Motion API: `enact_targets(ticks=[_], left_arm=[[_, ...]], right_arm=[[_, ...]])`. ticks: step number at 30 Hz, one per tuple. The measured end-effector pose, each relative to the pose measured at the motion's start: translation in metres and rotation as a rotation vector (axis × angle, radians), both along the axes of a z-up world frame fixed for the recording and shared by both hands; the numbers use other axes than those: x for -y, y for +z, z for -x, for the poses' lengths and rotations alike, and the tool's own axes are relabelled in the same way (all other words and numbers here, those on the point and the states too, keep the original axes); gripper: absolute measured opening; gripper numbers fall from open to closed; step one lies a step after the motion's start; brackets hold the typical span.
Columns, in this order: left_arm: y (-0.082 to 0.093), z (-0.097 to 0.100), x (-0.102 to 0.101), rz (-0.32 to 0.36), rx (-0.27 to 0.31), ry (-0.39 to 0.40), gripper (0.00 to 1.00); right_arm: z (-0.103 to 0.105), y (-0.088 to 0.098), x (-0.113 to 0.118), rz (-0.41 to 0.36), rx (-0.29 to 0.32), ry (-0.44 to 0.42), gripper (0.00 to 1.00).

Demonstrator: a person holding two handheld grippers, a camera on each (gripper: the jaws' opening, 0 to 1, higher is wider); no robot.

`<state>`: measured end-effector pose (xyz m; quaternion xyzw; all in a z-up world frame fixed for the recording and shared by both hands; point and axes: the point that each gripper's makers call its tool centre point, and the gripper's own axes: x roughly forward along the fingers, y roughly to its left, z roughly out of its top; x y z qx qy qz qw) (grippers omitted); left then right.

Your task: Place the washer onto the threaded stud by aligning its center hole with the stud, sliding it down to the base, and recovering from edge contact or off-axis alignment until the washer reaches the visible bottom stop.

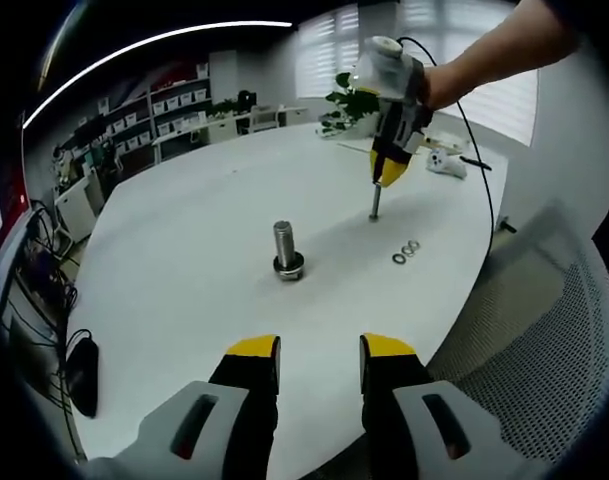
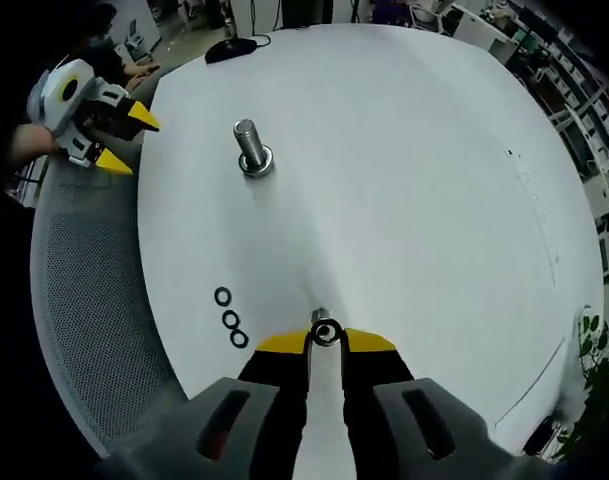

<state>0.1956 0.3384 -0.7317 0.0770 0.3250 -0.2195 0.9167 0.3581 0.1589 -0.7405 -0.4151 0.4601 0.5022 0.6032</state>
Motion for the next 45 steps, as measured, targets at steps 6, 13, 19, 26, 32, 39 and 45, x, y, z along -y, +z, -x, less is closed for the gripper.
enact_targets(ticks=[6, 13, 19, 26, 32, 39, 45], left_arm=[[-0.001, 0.001, 0.001, -0.002, -0.004, -0.006, 0.3], [-0.001, 0.001, 0.002, -0.002, -0.004, -0.009, 0.3], [-0.002, 0.001, 0.002, -0.001, -0.009, -0.011, 0.3], [-0.003, 0.002, 0.001, -0.002, -0.015, -0.006, 0.3], [-0.004, 0.002, 0.0, -0.003, -0.021, -0.003, 0.3], [-0.006, 0.003, -0.001, -0.008, -0.032, 0.002, 0.3], [-0.008, 0.003, -0.002, -0.015, -0.038, 0.001, 0.3]], right_arm=[[0.001, 0.001, 0.0, -0.001, -0.013, -0.01, 0.13], [0.002, -0.002, 0.001, 0.003, -0.017, -0.004, 0.13], [0.004, -0.01, -0.002, 0.007, -0.024, -0.005, 0.13], [0.005, -0.025, 0.001, 0.024, -0.038, -0.017, 0.14], [0.002, -0.042, 0.002, 0.04, -0.038, -0.026, 0.14], [0.004, -0.05, 0.001, 0.042, -0.045, -0.025, 0.14], [0.003, -0.055, 0.0, 0.045, -0.044, -0.027, 0.14]])
